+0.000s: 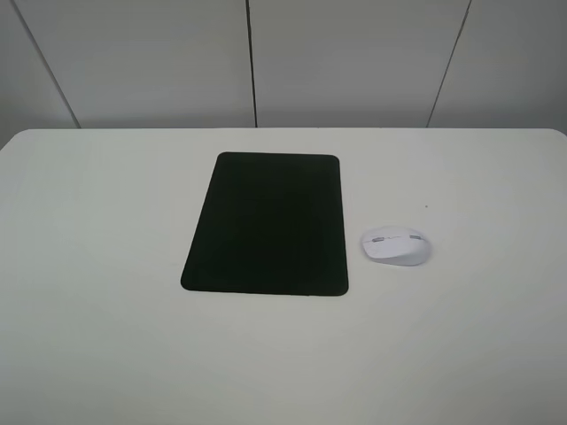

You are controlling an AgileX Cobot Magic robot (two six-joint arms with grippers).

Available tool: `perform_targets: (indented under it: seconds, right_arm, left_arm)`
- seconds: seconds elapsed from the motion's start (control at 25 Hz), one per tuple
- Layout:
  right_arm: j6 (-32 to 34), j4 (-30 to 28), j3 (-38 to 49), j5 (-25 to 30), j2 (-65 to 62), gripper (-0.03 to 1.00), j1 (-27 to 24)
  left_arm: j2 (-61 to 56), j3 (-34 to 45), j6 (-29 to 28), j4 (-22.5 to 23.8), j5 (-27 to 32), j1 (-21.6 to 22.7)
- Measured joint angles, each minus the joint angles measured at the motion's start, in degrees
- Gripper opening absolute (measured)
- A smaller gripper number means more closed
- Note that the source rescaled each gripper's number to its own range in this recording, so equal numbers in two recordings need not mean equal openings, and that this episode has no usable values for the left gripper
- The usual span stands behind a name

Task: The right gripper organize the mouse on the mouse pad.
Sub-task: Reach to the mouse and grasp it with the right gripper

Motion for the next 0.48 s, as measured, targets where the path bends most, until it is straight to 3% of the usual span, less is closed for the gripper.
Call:
perform_targets:
  seconds: [0.48]
  right_arm:
    - [0.0, 0.0, 0.0, 0.0, 0.0, 0.57, 0.0]
  left_arm:
    - [0.0, 0.0, 0.0, 0.0, 0.0, 0.0]
